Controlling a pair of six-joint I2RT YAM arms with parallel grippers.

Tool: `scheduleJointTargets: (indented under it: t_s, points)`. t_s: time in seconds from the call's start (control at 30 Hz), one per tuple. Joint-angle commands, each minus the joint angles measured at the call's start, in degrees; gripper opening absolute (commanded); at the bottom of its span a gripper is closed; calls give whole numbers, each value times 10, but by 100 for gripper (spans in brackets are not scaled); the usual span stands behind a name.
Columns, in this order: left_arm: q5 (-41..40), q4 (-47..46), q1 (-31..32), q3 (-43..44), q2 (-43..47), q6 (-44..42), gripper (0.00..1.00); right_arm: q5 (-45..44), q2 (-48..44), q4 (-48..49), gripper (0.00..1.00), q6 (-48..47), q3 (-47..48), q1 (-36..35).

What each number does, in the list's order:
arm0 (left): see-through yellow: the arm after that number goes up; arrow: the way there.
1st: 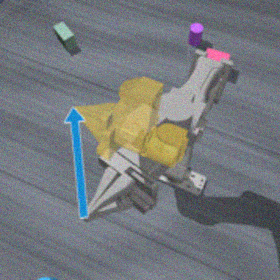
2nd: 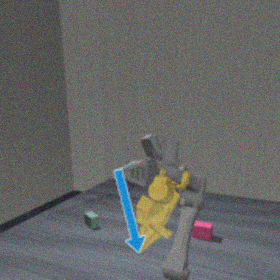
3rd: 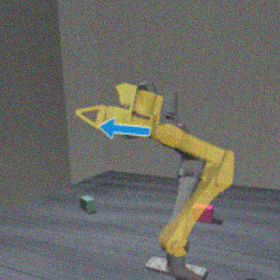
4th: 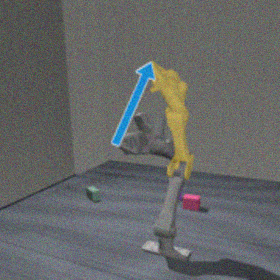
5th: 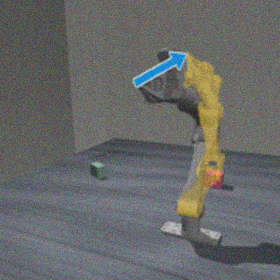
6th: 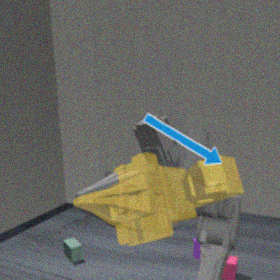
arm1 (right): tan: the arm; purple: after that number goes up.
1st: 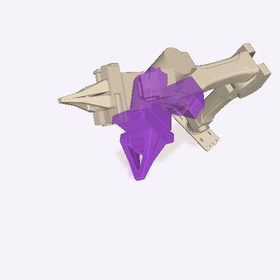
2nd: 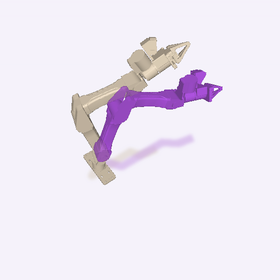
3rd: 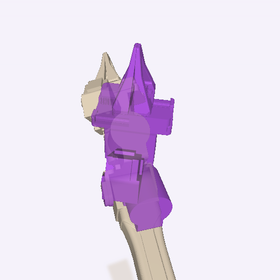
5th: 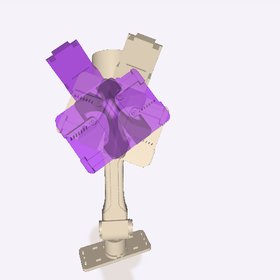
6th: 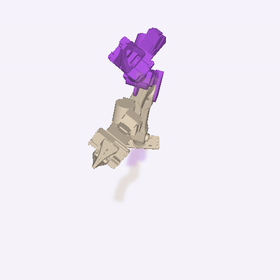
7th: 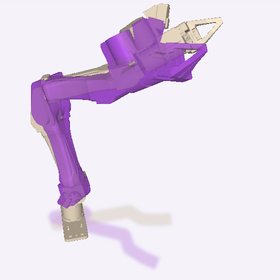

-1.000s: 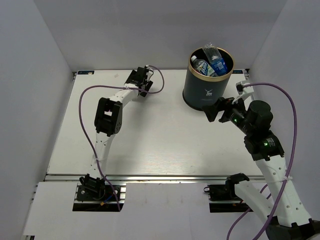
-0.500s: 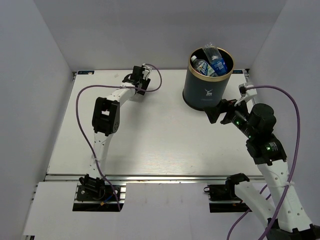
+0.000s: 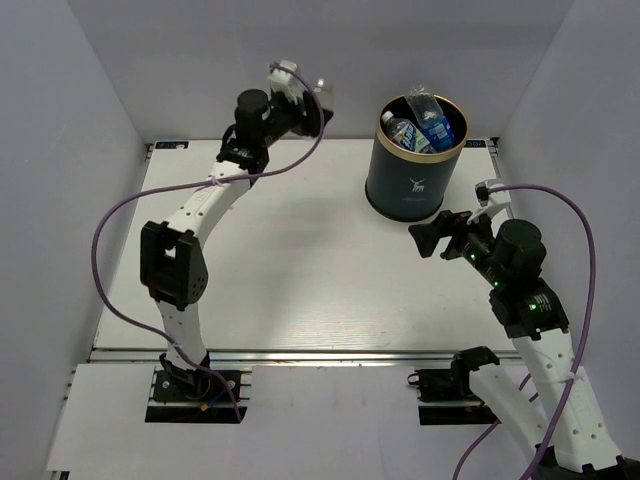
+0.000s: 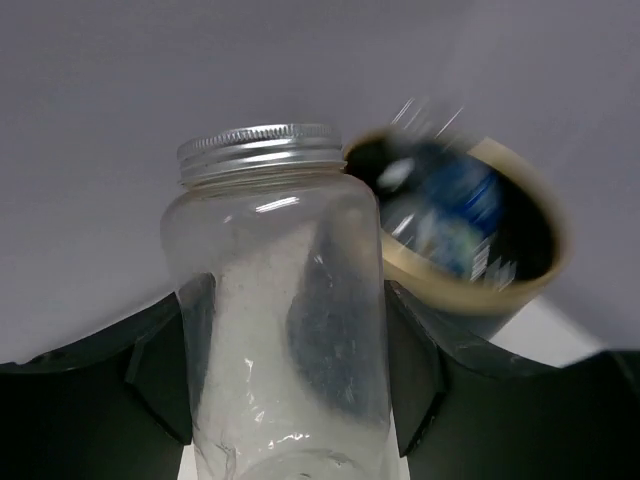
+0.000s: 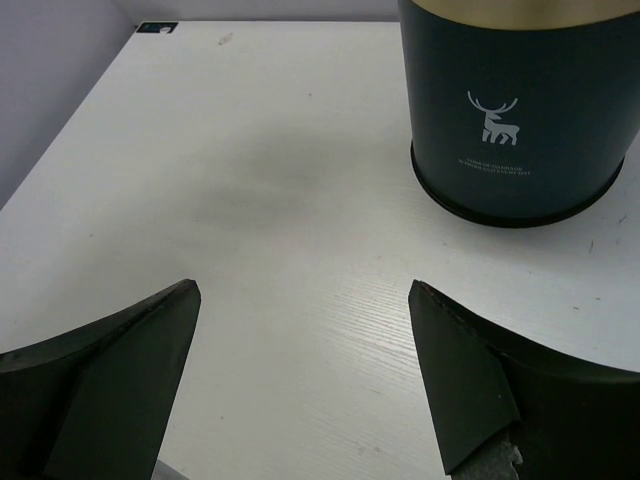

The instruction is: Put the plastic bottles in the bin

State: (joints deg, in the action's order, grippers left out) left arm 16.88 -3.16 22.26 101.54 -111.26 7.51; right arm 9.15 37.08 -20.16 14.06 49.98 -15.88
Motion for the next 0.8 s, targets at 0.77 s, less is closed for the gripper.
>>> scheduleJointTargets:
  t_s: [0.77]
  points:
    - [119, -533, 100, 371, -323, 480, 0, -119, -115, -80, 90, -10, -36, 1]
